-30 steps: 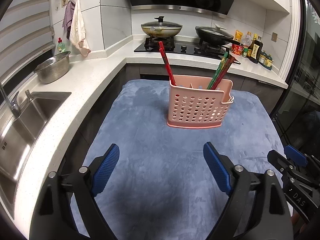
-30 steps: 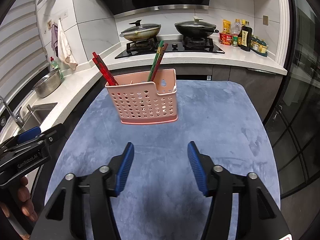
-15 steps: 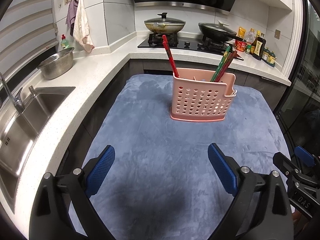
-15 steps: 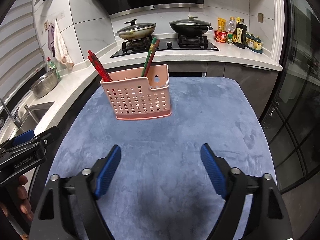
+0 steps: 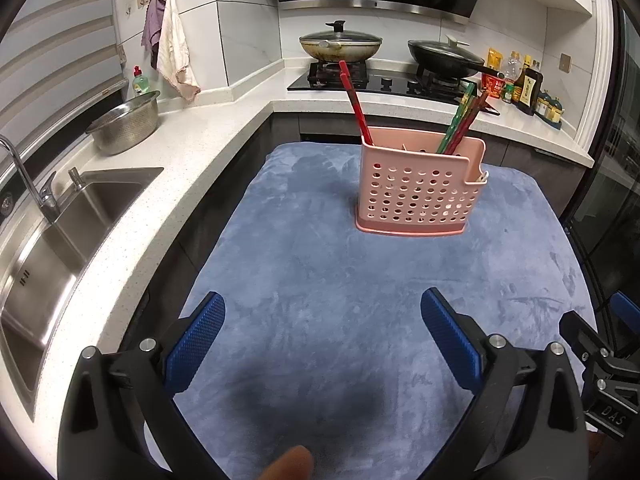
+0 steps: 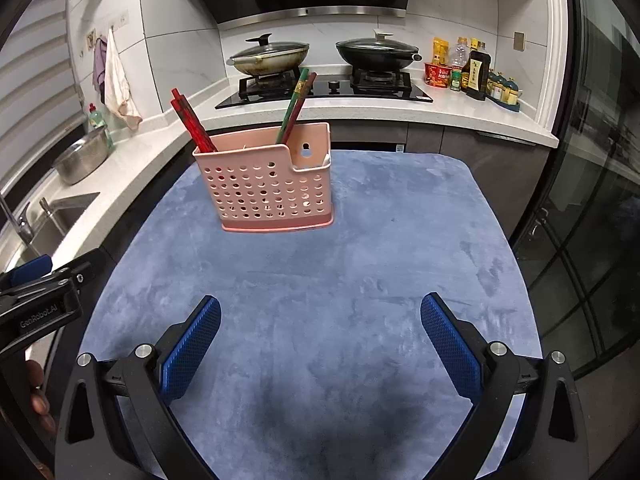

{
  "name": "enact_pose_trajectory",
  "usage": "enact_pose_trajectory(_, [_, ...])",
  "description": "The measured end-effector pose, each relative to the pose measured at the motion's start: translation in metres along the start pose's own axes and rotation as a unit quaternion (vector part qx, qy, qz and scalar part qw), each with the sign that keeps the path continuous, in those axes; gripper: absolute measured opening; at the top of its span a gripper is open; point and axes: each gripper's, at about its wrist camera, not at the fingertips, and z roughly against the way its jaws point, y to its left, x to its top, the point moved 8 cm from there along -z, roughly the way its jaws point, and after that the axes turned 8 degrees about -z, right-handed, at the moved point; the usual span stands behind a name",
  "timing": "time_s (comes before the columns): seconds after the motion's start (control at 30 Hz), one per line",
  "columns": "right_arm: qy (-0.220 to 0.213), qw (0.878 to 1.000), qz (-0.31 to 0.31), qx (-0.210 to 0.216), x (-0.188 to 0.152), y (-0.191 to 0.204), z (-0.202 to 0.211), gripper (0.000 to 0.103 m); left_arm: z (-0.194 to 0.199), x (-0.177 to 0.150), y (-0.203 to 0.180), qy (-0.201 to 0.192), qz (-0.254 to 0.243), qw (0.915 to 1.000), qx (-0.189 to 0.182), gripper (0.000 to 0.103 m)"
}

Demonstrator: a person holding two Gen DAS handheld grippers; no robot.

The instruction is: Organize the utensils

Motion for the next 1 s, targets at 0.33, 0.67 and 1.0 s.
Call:
enact_pose_trajectory(0.33, [0.006, 1.0, 0.007, -0.003, -0.006, 0.003, -0.004, 0.096, -0.007, -0.007, 0.005, 0.009, 0.006, 0.9999, 0.008, 0.095])
enact_pose_trajectory(0.67, [0.008, 1.0, 0.007, -0.007, -0.008, 0.002, -0.01, 0.096, -0.016, -0.011, 0.004, 0.018, 0.005, 0.9997, 0.014, 0.095])
enact_pose_trajectory(1.0, [0.013, 1.0, 0.003, -0.006, -0.01, -0.002, -0.014, 0.096, -0.017, -0.011, 0.004, 0.019, 0.008, 0.9996, 0.021, 0.095])
